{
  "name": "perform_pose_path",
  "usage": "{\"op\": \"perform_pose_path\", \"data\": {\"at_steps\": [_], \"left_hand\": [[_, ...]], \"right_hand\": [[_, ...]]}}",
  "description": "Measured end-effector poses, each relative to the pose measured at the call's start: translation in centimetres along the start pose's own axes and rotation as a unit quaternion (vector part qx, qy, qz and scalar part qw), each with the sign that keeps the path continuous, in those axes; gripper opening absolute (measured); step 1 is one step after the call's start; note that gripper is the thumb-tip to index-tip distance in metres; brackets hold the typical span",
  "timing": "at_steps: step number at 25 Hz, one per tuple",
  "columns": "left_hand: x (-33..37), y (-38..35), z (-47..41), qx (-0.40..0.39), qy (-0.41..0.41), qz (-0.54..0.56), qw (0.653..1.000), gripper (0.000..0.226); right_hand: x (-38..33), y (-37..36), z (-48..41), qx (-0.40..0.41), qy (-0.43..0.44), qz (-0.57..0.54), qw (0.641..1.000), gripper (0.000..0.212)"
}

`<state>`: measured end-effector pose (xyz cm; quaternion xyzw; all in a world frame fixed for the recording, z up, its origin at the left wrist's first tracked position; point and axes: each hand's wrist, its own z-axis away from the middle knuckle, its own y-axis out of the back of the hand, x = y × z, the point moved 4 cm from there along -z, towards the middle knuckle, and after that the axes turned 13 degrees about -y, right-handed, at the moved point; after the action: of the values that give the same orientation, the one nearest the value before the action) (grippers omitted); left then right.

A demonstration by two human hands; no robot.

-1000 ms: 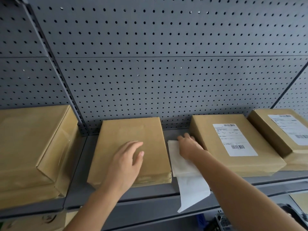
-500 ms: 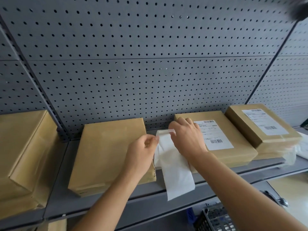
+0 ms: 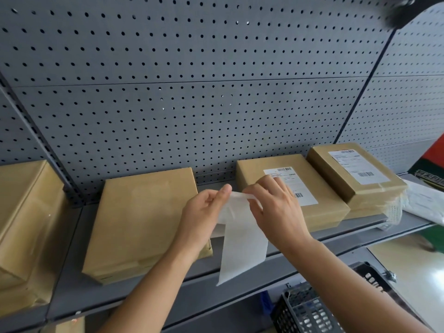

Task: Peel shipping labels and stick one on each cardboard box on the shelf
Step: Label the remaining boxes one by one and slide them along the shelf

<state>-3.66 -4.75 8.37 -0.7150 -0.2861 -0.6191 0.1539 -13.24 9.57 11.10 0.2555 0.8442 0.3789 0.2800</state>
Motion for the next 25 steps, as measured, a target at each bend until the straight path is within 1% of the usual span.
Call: {"op": "perform_pose_path", "data": {"at_steps": [2, 4, 6, 8, 10, 12, 15, 18, 21, 25], "left_hand": [[0.1, -0.1, 0.4, -0.013, -0.004, 0.03, 0.999, 0.029], [0.0, -0.2, 0.6, -0.005, -0.002, 0.05, 0.999, 0.018], [-0.2, -0.2, 1.1, 0.01, -0.004, 0.061, 0.998, 0.009], [-0.4, -0.2, 1.5, 0.019, -0.012, 0.072, 0.997, 0.007], [-0.6, -0.2, 1.7, 0.02, -0.021, 0.079, 0.996, 0.008], [-0.7, -0.4, 1.9, 0.011, -0.032, 0.078, 0.996, 0.008], [-0.6, -0.7, 2.2, -0.005, -0.041, 0.077, 0.996, 0.008], [-0.4, -0.7, 2.3, -0.006, -0.047, 0.081, 0.996, 0.006], [-0.5, -0.5, 2.3, -0.003, -0.044, 0.076, 0.996, 0.008], [-0.9, -0.6, 2.3, -0.002, -0.031, 0.049, 0.998, 0.005]], "right_hand": [[0.1, 0.0, 0.7, -0.004, 0.008, -0.011, 1.0, 0.024], [0.2, -0.1, 1.1, -0.015, 0.018, -0.025, 0.999, 0.028], [0.3, -0.3, 1.5, -0.046, 0.024, -0.034, 0.998, 0.032], [0.5, -0.2, 1.6, -0.097, 0.027, -0.051, 0.994, 0.033], [0.7, 0.1, 1.6, -0.154, 0.012, -0.093, 0.984, 0.039], [0.6, 0.4, 1.2, -0.176, -0.007, -0.134, 0.975, 0.041], [0.0, 0.4, 0.6, -0.169, 0.009, -0.159, 0.973, 0.034], [-0.4, -0.1, 0.2, -0.185, 0.026, -0.175, 0.967, 0.026], [-0.2, -0.3, -0.3, -0.193, 0.001, -0.189, 0.963, 0.015], [-0.2, -0.2, -1.3, -0.186, -0.045, -0.154, 0.969, 0.011]]}}
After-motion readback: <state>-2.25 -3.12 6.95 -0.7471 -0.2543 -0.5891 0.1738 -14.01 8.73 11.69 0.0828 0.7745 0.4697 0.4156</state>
